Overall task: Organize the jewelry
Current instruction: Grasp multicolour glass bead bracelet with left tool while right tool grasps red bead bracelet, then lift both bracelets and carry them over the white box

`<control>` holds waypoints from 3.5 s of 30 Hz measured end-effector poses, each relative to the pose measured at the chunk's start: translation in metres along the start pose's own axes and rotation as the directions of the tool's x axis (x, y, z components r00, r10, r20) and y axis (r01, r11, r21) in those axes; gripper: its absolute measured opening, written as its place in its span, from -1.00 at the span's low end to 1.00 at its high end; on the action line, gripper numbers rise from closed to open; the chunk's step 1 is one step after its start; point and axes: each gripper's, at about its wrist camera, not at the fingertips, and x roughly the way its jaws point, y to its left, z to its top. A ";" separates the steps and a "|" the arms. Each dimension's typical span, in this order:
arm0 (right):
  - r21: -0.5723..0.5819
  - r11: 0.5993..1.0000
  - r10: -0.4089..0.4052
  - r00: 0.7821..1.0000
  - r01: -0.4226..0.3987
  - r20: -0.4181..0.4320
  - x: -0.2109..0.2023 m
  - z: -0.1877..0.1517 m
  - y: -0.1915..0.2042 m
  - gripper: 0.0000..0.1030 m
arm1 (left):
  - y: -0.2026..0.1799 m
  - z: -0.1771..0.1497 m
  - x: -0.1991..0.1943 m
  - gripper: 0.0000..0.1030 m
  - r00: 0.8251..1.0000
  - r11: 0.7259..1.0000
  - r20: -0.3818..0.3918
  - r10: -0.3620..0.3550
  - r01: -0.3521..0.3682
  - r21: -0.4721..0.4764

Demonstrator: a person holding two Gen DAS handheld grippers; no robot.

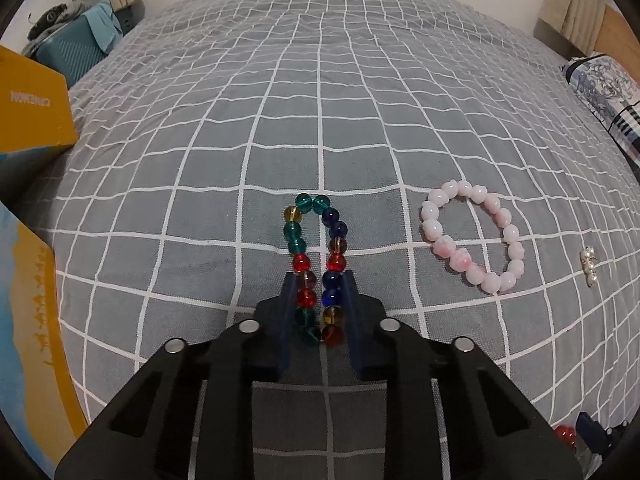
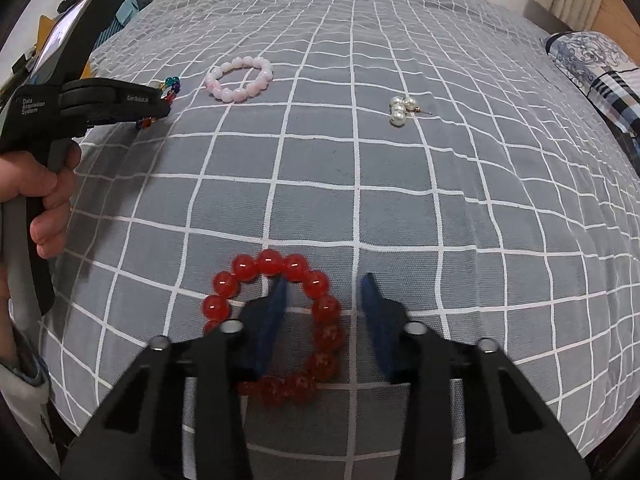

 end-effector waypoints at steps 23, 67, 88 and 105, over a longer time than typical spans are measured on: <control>0.014 1.000 0.005 0.983 -0.008 0.185 -0.038 0.005 -0.001 -0.76 | 0.006 0.004 -0.036 -0.63 0.997 1.000 0.073 0.015 -0.013 -0.024; 0.045 0.999 -0.035 0.925 0.020 0.379 -0.089 0.030 0.015 -0.76 | 0.025 -0.025 -0.129 -0.63 0.970 0.999 0.242 -0.007 0.019 -0.048; -0.051 0.996 0.088 0.922 -0.074 0.377 -0.147 0.078 0.105 -0.75 | 0.122 -0.053 -0.235 -0.62 0.959 0.993 0.274 0.072 -0.041 -0.115; -0.287 0.943 0.278 0.880 -0.172 0.384 -0.183 0.094 0.274 -0.76 | 0.269 -0.093 -0.267 -0.62 0.949 0.945 0.227 0.217 -0.146 -0.291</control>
